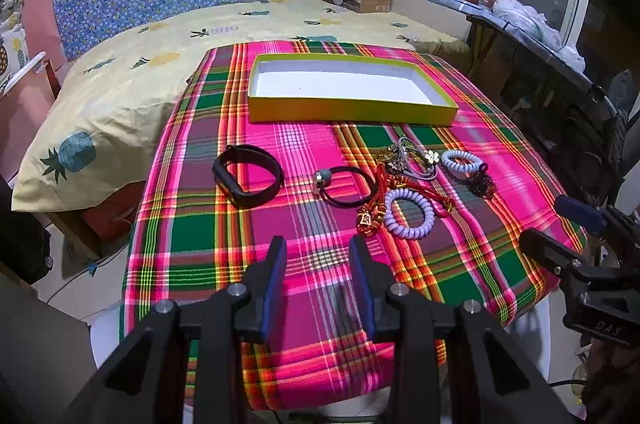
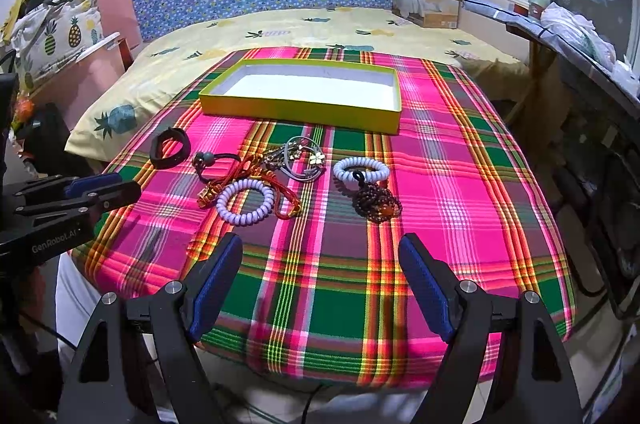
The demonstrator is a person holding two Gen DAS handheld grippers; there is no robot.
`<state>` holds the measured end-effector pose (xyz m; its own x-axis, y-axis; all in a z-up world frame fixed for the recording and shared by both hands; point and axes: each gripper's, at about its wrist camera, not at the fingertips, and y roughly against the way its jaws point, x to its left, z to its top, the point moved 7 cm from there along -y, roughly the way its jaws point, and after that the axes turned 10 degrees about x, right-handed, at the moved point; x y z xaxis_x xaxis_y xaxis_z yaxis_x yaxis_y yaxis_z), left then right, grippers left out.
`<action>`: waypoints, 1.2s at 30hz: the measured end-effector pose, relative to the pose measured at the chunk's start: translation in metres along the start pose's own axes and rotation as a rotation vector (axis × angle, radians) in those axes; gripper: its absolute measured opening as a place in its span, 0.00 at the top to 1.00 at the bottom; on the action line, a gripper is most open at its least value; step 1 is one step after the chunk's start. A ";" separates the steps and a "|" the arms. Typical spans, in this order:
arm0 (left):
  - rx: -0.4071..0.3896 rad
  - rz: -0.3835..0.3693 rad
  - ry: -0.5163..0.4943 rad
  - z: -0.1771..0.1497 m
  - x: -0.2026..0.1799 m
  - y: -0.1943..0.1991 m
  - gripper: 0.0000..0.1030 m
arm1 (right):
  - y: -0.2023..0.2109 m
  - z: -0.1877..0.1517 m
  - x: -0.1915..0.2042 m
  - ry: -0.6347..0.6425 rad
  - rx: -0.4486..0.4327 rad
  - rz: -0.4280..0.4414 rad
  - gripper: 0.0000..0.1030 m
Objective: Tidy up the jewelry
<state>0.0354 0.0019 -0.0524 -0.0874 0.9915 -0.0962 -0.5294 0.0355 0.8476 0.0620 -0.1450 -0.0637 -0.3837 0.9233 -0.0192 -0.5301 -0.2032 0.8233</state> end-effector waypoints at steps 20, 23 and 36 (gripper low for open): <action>-0.004 -0.012 0.000 0.000 -0.001 -0.003 0.67 | 0.001 -0.002 0.002 0.004 0.003 0.003 0.22; -0.013 -0.017 0.001 0.001 -0.002 -0.002 0.67 | 0.002 -0.001 0.001 0.004 0.004 0.003 0.22; -0.017 -0.023 0.003 0.004 -0.002 -0.003 0.67 | 0.001 -0.002 0.002 0.006 0.005 0.003 0.22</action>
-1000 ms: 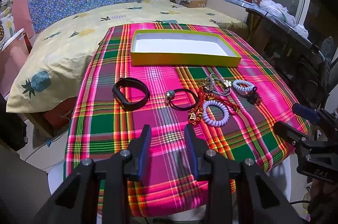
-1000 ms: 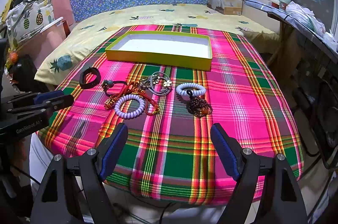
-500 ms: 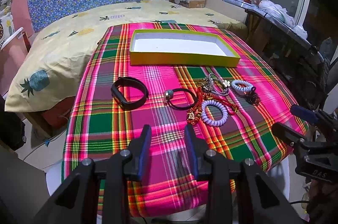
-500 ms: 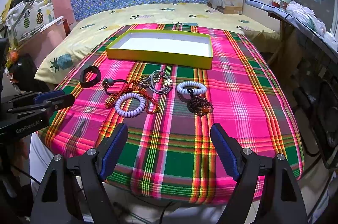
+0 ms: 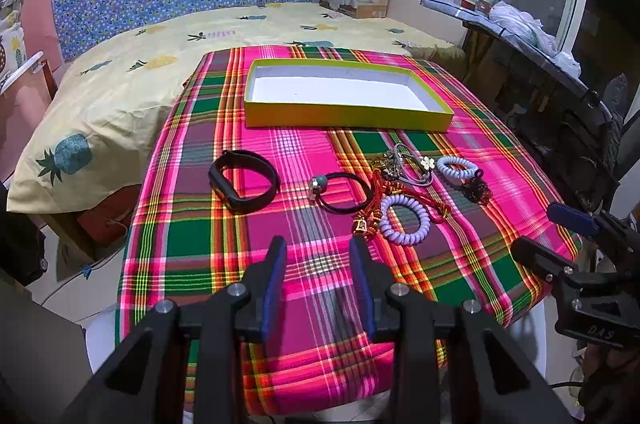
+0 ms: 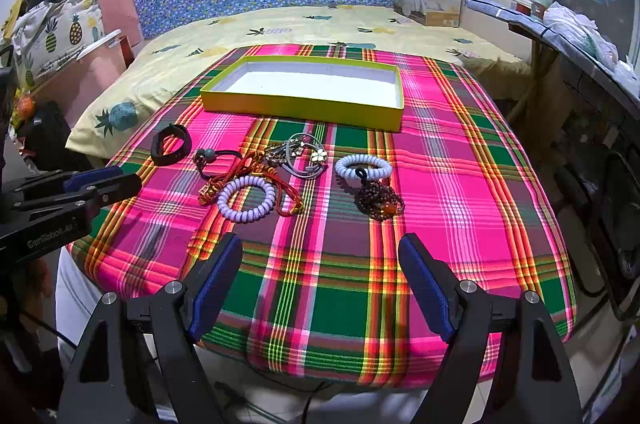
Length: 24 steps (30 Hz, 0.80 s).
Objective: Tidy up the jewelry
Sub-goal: 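Grasp the black band bracelet with the left tool while the right tool grasps the brown bead bracelet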
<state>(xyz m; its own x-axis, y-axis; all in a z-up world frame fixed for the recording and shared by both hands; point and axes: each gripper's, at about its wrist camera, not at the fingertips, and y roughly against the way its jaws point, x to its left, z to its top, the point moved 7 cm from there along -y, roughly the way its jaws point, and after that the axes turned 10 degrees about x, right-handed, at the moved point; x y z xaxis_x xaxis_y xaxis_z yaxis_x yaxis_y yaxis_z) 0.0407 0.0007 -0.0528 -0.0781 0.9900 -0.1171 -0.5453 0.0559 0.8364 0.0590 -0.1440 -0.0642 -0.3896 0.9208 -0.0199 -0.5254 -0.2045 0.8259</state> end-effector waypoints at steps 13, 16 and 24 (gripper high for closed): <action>-0.004 0.026 0.029 0.013 0.018 -0.011 0.67 | -0.012 0.007 -0.007 0.005 0.004 0.008 0.22; -0.012 0.053 0.058 0.020 0.032 -0.016 0.67 | -0.019 0.009 -0.016 -0.011 0.009 0.005 0.22; -0.005 0.110 0.122 0.035 0.066 -0.038 0.67 | -0.038 0.016 -0.039 -0.046 0.025 -0.001 0.28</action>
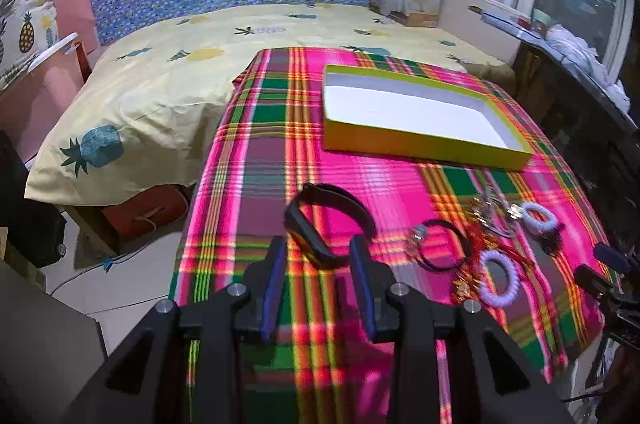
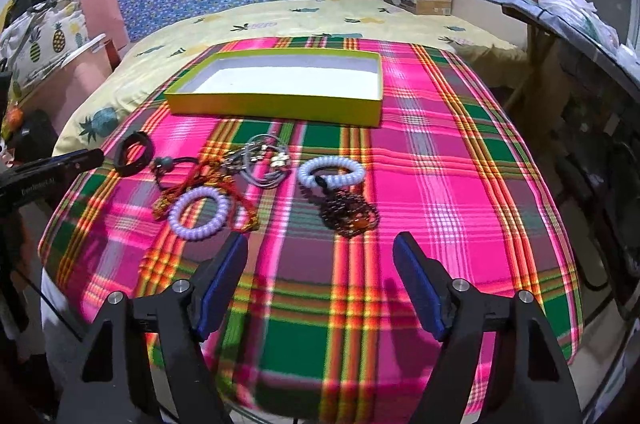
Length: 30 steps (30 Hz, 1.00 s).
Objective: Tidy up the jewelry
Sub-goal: 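Grasp the black band bracelet with the left tool while the right tool grasps the brown bead bracelet, then carry both held bracelets over the yellow box with both tools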
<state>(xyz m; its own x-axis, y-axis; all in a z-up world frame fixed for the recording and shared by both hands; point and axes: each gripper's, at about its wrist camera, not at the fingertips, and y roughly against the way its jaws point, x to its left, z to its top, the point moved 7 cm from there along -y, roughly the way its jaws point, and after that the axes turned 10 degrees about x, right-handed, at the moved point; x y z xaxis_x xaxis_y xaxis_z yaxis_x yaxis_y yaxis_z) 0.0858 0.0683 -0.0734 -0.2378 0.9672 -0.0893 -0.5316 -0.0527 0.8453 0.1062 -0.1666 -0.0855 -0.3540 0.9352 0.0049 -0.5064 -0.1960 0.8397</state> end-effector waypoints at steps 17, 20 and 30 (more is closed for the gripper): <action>0.052 0.032 0.009 0.011 0.007 -0.042 0.67 | -0.042 0.017 -0.023 -0.020 0.043 0.027 0.38; 0.056 0.043 0.000 0.011 0.005 -0.044 0.68 | -0.049 0.018 -0.023 -0.018 0.059 0.031 0.51; 0.059 0.044 -0.025 0.010 0.000 -0.044 0.88 | -0.047 0.014 -0.028 -0.017 0.061 0.024 0.73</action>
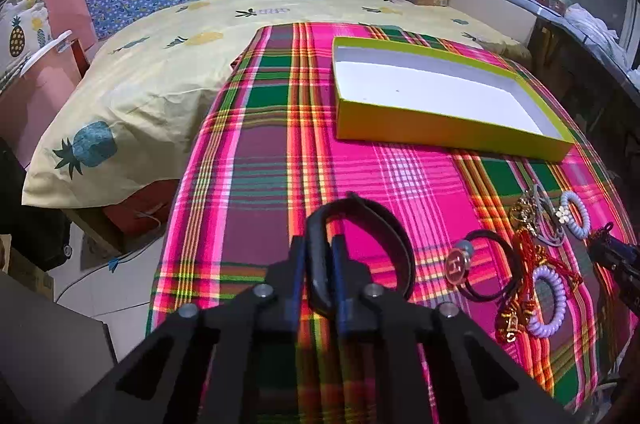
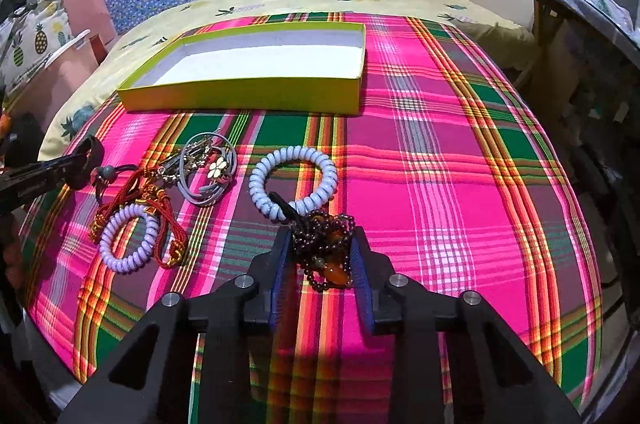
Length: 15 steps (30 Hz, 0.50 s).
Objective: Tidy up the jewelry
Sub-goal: 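Carry both held bracelets over the yellow box with both tools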
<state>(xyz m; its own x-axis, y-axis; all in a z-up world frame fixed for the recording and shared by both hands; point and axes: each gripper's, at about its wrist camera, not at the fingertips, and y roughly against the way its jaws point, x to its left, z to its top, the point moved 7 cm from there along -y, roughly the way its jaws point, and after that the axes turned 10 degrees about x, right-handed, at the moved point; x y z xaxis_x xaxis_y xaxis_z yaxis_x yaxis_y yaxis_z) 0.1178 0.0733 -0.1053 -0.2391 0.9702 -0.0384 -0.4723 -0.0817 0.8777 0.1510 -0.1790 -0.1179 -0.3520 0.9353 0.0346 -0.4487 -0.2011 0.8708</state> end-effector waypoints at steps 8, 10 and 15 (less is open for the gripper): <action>-0.012 -0.067 -0.015 -0.009 -0.004 0.012 0.88 | 0.013 -0.010 0.002 -0.010 -0.019 0.023 0.75; -0.018 -0.086 -0.018 -0.010 -0.006 0.017 0.88 | 0.018 -0.011 0.002 -0.012 -0.026 0.025 0.75; -0.039 -0.114 -0.029 -0.009 -0.012 0.030 0.88 | 0.030 -0.007 0.004 -0.011 -0.053 0.027 0.75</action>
<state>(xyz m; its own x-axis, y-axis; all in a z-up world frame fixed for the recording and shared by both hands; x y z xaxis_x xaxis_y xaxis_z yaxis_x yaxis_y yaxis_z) 0.0990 0.0573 -0.0822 -0.1580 0.9799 -0.1222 -0.5278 0.0208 0.8491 0.1300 -0.1832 -0.0948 -0.3558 0.9324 0.0637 -0.4824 -0.2416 0.8420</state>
